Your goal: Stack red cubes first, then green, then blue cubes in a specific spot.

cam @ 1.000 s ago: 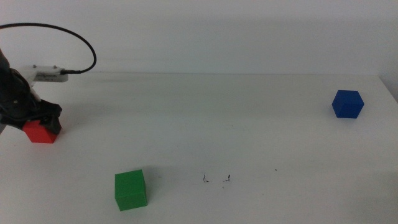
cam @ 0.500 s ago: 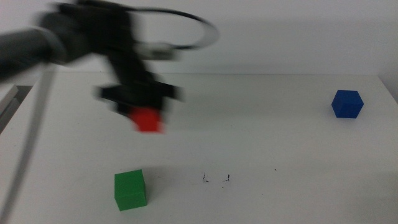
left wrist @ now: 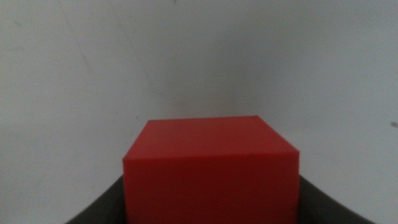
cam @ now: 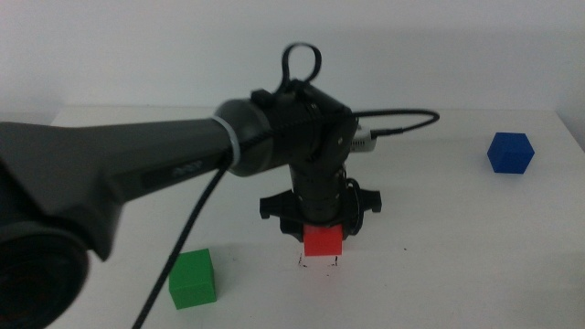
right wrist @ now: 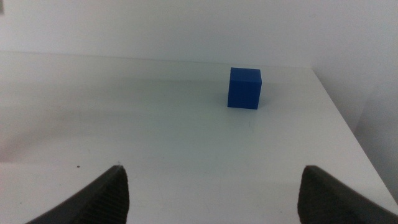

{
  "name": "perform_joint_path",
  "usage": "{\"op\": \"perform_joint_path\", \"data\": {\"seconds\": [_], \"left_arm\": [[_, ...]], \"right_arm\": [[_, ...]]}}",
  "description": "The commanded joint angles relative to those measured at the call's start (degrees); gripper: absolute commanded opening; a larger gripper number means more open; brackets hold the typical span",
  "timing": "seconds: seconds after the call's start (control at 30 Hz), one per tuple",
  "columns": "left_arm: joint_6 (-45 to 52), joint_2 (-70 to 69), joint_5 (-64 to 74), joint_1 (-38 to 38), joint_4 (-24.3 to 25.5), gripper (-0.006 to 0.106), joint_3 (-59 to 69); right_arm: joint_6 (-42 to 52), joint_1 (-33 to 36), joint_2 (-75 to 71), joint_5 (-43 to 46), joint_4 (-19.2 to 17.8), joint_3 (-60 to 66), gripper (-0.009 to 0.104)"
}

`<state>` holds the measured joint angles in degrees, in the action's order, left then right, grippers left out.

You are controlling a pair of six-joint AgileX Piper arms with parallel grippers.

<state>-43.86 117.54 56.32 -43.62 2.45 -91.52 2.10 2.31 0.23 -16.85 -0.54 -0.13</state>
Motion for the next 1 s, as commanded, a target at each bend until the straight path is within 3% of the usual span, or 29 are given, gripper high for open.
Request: {"op": "perform_joint_path", "data": {"seconds": [0.0, 0.27, 0.43, 0.53, 0.57, 0.67, 0.87, 0.97], "left_arm": [[-0.9, 1.2, -1.3, -0.3, 0.2, -0.002, 0.0], [0.8, 4.1, -2.8, -0.2, 1.1, -0.001, 0.0], [1.9, 4.4, -2.2, -0.2, 1.0, 0.01, 0.2], [2.1, 4.4, -2.2, -0.2, 1.0, 0.025, 0.2], [2.1, 4.3, -1.7, -0.2, 1.2, 0.068, 0.2], [2.1, 2.4, -1.4, -0.2, 2.8, 0.092, 0.2], [1.6, -9.4, 7.1, 2.0, 9.2, 0.094, 1.6], [-0.4, -16.9, 9.8, 3.5, 12.5, 0.094, 8.7]], "right_arm": [[0.3, -0.1, -0.2, 0.5, -0.6, 0.1, 0.093], [0.3, -0.1, -0.2, 0.5, -0.6, 0.1, 0.093], [0.3, -0.1, -0.2, 0.5, -0.6, 0.1, 0.093], [0.3, -0.1, -0.2, 0.5, -0.6, 0.1, 0.093], [0.3, -0.1, -0.2, 0.5, -0.6, 0.1, 0.093], [0.3, -0.1, -0.2, 0.5, -0.6, 0.1, 0.093], [0.3, -0.1, -0.2, 0.5, -0.6, 0.1, 0.093], [0.3, -0.1, -0.2, 0.5, -0.6, 0.1, 0.093]]}}
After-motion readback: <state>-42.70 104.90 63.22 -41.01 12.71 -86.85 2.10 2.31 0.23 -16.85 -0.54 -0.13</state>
